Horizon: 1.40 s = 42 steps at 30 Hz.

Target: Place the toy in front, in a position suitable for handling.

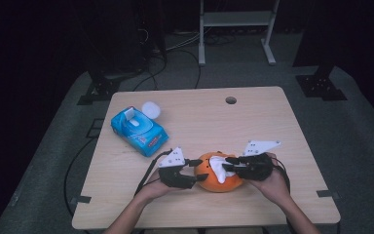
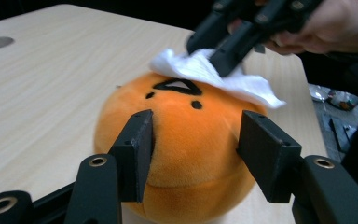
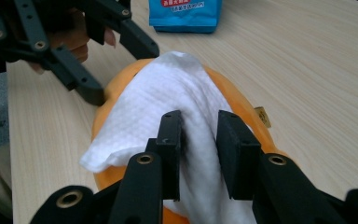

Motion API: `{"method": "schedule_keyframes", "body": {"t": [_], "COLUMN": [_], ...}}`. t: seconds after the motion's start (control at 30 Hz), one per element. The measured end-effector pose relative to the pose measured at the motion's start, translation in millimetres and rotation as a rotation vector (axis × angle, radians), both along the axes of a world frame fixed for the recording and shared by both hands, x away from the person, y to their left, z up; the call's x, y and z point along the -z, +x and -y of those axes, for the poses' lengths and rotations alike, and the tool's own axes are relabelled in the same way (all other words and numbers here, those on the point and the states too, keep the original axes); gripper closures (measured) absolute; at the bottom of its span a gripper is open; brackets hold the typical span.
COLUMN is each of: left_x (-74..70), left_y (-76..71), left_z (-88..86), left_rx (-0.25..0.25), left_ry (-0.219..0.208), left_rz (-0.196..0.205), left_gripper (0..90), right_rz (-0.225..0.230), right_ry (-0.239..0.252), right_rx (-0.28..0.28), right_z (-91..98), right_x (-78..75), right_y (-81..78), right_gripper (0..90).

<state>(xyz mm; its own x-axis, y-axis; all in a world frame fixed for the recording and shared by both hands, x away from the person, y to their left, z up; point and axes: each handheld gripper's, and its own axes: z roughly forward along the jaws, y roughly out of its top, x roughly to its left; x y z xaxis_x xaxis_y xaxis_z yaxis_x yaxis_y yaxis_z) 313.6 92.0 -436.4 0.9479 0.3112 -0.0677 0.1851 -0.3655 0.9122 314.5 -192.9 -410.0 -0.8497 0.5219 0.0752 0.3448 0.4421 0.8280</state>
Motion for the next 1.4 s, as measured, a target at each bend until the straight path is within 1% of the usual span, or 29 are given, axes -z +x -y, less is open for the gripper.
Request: {"method": "schedule_keyframes", "body": {"t": [0.03,0.1,0.2,0.27,0.33,0.37,0.43,0.47,0.5,0.53,0.57,0.6,0.63,0.7,0.77,0.83,0.87,0.97,1.0,1.03,1.07,1.17,1.2,1.23,1.27,1.3,1.33,1.37,1.4], "left_x": [0.7,0.4,-5.4,-11.4,-15.7,-16.3,-13.3,-8.8,-4.2,-0.4,2.7,4.8,6.3,6.0,7.4,9.1,9.1,9.5,9.7,10.4,10.4,10.5,10.6,10.9,10.9,11.1,11.2,11.7,11.7], "left_y": [-6.1,-7.9,-10.8,-7.6,-2.5,0.1,1.9,2.5,2.3,2.8,3.1,3.5,4.3,4.6,3.4,3.1,3.1,2.8,2.5,2.2,2.2,0.4,-0.2,-1.6,-1.6,-1.9,-2.0,-1.1,-1.1], "left_z": [2.0,2.0,0.2,-0.7,1.6,2.3,4.9,6.1,6.5,5.9,4.8,3.7,3.0,2.9,3.8,4.4,4.4,4.2,4.1,3.6,3.6,3.2,3.0,3.5,3.5,3.6,3.4,1.8,1.8], "left_rx": [0.019,0.024,0.032,-0.009,-0.087,-0.091,-0.090,-0.071,-0.062,-0.063,-0.067,-0.071,-0.082,-0.085,-0.095,-0.100,-0.100,-0.100,-0.100,-0.098,-0.098,-0.094,-0.092,-0.089,-0.089,-0.087,-0.089,-0.096,-0.096], "left_ry": [0.008,0.011,0.011,-0.012,-0.041,-0.043,-0.015,0.016,0.022,0.020,0.005,-0.008,-0.012,-0.009,-0.013,-0.022,-0.022,-0.024,-0.023,-0.025,-0.025,-0.019,-0.017,-0.022,-0.022,-0.021,-0.017,-0.016,-0.016], "left_rz": [0.006,0.006,0.023,0.049,0.057,0.054,0.052,0.044,0.036,0.027,0.011,-0.001,-0.009,-0.011,-0.015,-0.021,-0.021,-0.023,-0.023,-0.027,-0.027,-0.020,-0.017,-0.015,-0.015,-0.011,-0.010,-0.017,-0.017], "left_gripper": [43.9,43.5,39.9,35.4,24.3,24.9,31.8,34.4,38.5,40.4,43.2,43.2,44.1,44.2,44.3,44.6,44.6,44.6,44.6,44.7,45.0,45.6,45.6,45.8,45.8,45.8,45.8,45.7,45.7], "right_rz": [-0.009,-0.020,-0.031,-0.032,-0.031,-0.027,-0.023,-0.022,-0.019,-0.014,-0.006,-0.006,0.018,0.028,0.075,0.098,0.098,0.125,0.131,0.136,0.136,0.096,0.096,0.070,0.070,0.044,0.044,0.039,0.039], "right_ry": [0.009,0.017,0.026,0.023,0.025,0.025,0.027,0.028,0.033,0.043,0.047,0.047,0.043,0.043,0.014,0.004,0.004,-0.004,-0.013,-0.025,-0.025,-0.043,-0.043,-0.025,-0.025,-0.002,-0.002,-0.009,-0.009], "right_rx": [-0.001,-0.001,-0.016,-0.020,-0.023,-0.022,-0.017,-0.016,-0.013,-0.014,-0.018,-0.018,-0.026,-0.034,-0.037,-0.034,-0.034,-0.029,-0.031,-0.029,-0.029,-0.027,-0.027,-0.029,-0.029,-0.027,-0.027,0.002,0.002], "right_z": [2.1,3.1,5.2,5.2,4.7,4.3,3.7,3.8,4.2,4.3,2.7,2.7,-0.9,-2.9,-7.1,-9.3,-9.3,-13.0,-14.2,-16.1,-16.1,-13.5,-13.5,-6.9,-6.9,2.3,2.3,12.3,12.3], "right_x": [0.4,1.0,3.8,4.7,5.5,5.6,5.8,5.8,5.8,6.0,5.5,5.5,5.7,6.0,5.4,5.4,5.4,5.3,5.0,4.9,4.9,2.3,2.3,1.1,1.1,1.0,1.0,1.2,1.2], "right_y": [0.1,-0.2,-2.5,-4.6,-5.1,-5.5,-6.9,-7.4,-8.6,-9.7,-13.4,-13.4,-15.7,-16.3,-18.8,-20.6,-20.6,-22.3,-22.9,-23.7,-23.7,-22.8,-22.8,-21.6,-21.6,-20.3,-20.3,-21.0,-21.0], "right_gripper": [70.2,70.2,72.2,73.4,74.0,74.2,73.8,72.8,71.0,68.4,63.6,63.6,56.8,55.1,54.5,54.4,54.4,53.2,54.0,58.0,58.0,73.2,73.2,78.3,78.3,83.3,83.3,83.9,83.9]}}
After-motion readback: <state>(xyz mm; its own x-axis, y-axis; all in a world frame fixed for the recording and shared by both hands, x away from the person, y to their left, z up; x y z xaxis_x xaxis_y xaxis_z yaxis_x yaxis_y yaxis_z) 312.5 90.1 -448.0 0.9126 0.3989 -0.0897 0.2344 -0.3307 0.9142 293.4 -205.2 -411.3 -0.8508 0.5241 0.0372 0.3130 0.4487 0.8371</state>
